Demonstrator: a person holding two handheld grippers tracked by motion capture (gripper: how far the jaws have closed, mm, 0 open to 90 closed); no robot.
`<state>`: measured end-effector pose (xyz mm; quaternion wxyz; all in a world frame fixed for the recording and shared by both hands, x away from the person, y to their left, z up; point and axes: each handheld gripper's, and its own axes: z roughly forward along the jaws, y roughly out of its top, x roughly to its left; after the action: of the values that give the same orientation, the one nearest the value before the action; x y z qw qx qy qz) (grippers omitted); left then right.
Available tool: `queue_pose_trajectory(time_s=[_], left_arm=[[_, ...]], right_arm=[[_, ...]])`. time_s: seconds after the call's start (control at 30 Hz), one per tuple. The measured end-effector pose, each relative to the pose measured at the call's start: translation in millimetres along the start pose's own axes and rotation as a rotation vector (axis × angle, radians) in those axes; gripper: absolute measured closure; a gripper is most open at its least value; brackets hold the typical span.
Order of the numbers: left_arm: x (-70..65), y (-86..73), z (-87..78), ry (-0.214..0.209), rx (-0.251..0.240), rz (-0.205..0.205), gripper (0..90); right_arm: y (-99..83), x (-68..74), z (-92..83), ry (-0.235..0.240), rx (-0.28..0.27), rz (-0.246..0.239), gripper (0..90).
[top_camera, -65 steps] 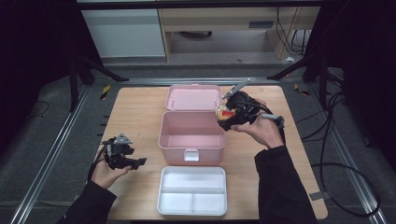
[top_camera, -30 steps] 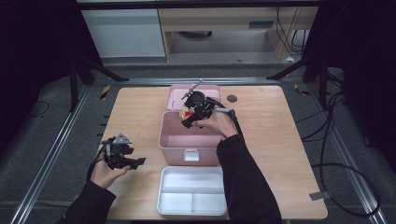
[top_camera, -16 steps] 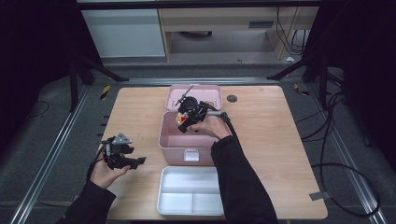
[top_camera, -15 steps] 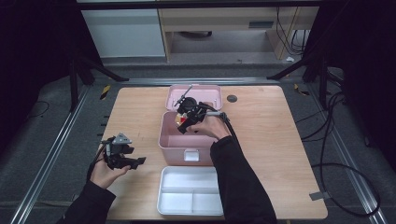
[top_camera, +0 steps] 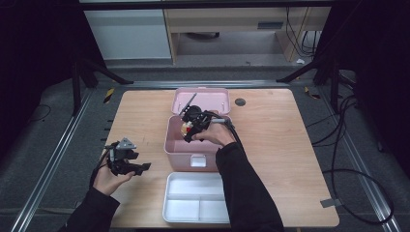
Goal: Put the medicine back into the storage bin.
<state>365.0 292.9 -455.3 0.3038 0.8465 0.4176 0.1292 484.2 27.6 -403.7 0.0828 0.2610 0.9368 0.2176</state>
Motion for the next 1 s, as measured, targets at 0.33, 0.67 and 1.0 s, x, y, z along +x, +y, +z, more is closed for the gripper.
queue_pose_trajectory(time_s=[0.33,0.67,1.0], left_arm=[[-0.5,0.2,-0.8,-0.002,-0.001,0.005,32.2],[-1.6,1.0,-3.5,-0.003,-0.021,0.036,38.9],[-7.6,4.7,-7.1,-0.02,-0.02,0.06,49.1]], right_arm=[[1.1,2.7,5.0,0.015,0.022,-0.02,16.3],[-4.7,2.3,-37.0,-0.051,-0.159,-0.006,18.7],[-29.7,4.7,-86.4,-0.106,-0.261,0.002,20.2]])
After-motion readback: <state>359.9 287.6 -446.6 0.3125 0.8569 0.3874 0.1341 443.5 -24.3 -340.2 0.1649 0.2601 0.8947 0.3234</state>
